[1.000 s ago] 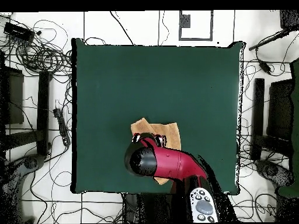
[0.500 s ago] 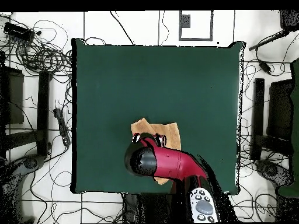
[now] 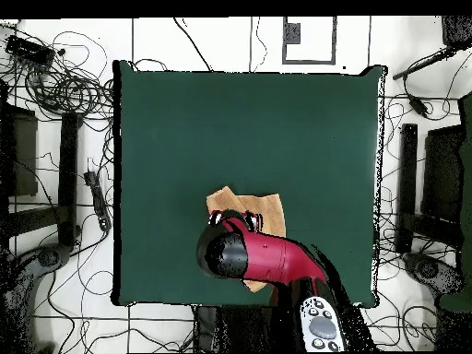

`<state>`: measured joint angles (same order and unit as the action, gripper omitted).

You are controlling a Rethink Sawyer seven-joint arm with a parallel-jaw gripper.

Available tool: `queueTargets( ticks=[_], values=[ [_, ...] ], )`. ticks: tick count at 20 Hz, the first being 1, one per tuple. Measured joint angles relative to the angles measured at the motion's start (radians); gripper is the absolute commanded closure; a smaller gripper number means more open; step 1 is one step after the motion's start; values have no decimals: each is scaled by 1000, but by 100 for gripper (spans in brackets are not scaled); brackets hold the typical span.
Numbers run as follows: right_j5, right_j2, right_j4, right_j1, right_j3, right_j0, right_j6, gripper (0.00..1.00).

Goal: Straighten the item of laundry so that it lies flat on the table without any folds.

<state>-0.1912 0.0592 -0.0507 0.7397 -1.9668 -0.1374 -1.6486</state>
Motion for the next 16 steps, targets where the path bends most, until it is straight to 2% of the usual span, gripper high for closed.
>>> queueTargets(
  ticks=[10, 16],
  values=[
    [-4, 0, 0, 2, 0, -3, 0, 0],
    [-66, 0, 0, 12, 0, -7, 0, 0]
  ],
)
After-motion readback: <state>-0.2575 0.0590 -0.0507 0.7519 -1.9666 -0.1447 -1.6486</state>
